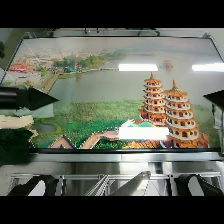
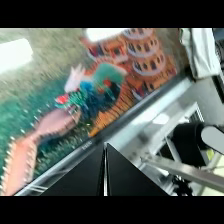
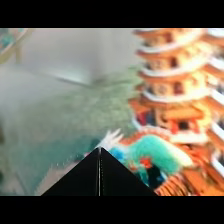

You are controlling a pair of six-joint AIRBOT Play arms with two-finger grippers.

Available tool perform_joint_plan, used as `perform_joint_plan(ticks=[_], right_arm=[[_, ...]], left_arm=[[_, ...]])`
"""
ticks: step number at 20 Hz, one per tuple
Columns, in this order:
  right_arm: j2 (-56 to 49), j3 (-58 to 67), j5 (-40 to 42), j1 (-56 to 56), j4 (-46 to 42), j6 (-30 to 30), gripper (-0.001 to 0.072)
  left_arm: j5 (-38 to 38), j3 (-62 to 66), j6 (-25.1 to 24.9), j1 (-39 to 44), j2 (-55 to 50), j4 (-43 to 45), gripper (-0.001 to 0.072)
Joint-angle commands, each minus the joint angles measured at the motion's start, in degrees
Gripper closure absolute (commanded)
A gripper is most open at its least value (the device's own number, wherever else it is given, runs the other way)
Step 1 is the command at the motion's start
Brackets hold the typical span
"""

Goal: Fold the shirts.

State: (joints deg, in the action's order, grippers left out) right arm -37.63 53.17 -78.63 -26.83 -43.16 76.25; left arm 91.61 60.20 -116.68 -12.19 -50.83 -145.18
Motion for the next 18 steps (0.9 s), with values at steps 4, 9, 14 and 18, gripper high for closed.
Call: perform_joint_plan(ticks=[4,9,14,18], right_arm=[[17.5,-18.6,16.7,25.7,-12.9,10.4,0.0692],[14.9,-20.2,20.7,27.5,-6.0,6.4,0.0692],[14.1,-20.2,19.7,27.5,-3.2,6.4,0.0691],[14.0,-20.2,19.7,27.5,-3.2,6.4,0.0692]], left_arm=[[-10.8,-19.3,2.4,9.6,16.2,0.2,0.0691],[-9.9,-23.5,4.1,10.5,20.7,0.2,0.0692],[-12.9,-23.5,4.1,10.5,20.6,0.2,0.0693],[-14.3,-23.5,4.1,10.5,20.6,0.2,0.0692]])
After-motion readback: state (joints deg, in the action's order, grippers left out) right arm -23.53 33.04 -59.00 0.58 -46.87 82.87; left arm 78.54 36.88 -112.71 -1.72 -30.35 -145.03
